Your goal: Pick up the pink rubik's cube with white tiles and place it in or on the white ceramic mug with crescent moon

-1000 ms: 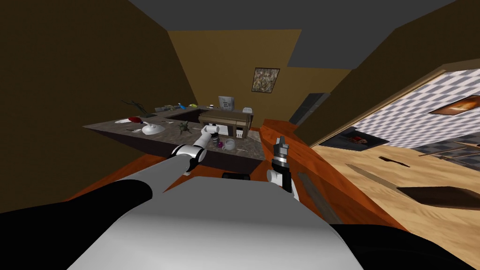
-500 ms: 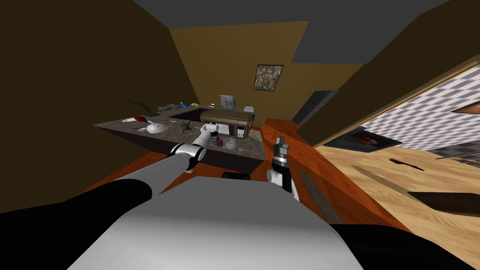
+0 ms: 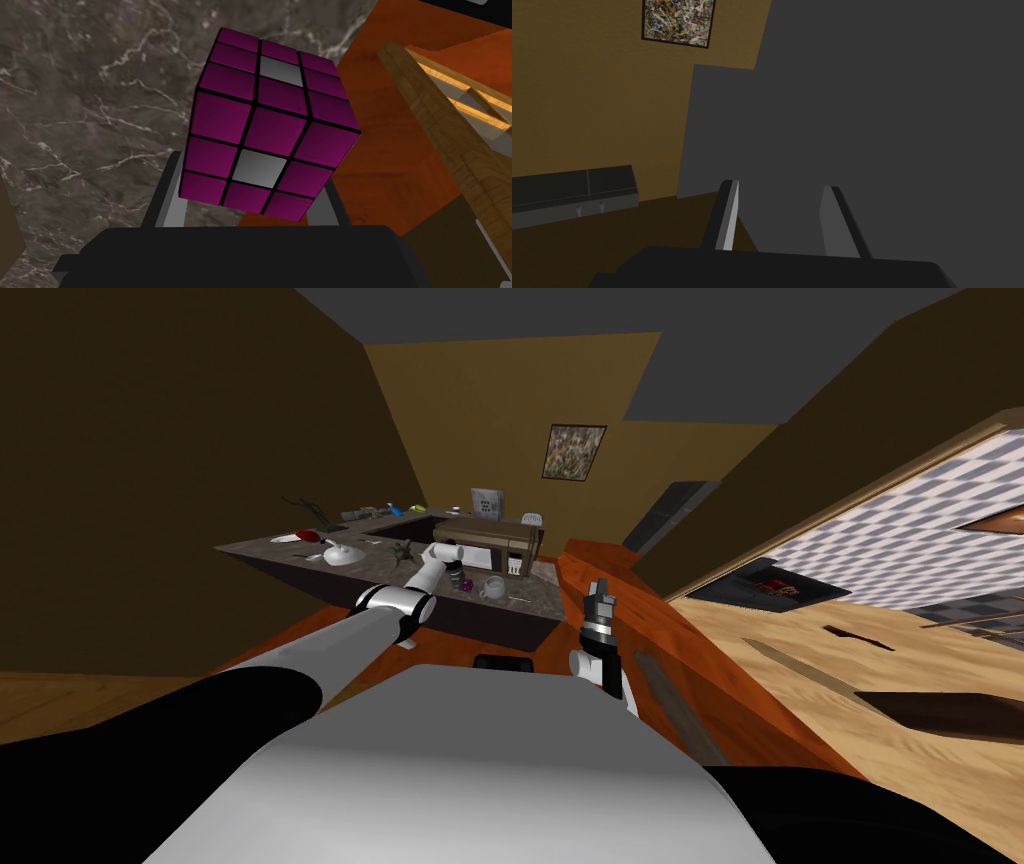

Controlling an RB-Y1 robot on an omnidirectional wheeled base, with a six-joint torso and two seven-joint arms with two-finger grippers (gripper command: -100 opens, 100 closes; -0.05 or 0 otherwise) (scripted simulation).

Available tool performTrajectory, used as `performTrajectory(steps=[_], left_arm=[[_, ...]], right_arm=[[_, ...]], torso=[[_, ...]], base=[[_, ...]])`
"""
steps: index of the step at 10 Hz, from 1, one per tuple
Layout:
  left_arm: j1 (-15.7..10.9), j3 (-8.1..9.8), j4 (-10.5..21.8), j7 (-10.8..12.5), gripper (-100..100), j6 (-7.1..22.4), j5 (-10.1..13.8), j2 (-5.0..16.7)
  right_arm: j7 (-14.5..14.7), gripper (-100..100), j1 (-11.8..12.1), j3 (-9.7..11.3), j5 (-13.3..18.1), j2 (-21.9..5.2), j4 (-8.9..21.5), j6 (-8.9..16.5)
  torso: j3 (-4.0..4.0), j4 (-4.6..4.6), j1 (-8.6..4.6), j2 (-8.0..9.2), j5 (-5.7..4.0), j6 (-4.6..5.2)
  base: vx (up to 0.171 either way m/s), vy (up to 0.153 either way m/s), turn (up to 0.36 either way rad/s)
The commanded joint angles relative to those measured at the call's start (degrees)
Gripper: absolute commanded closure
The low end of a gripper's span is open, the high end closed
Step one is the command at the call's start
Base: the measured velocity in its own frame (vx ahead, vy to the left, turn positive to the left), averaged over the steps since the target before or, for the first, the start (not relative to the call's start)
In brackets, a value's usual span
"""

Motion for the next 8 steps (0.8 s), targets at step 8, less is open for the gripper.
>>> performTrajectory(steps=[8], left_arm=[[-8.38,-1.61,-0.27,1.36,100,9.28,4.82,2.0]], right_arm=[[0.0,0,0.02,0.01,0.0,0.01,0.0,0.0]], torso=[[-0.49,-0.22,-0.58,-0.82,-0.11,0.23]], base=[[0.008,-0.1,-0.025]])
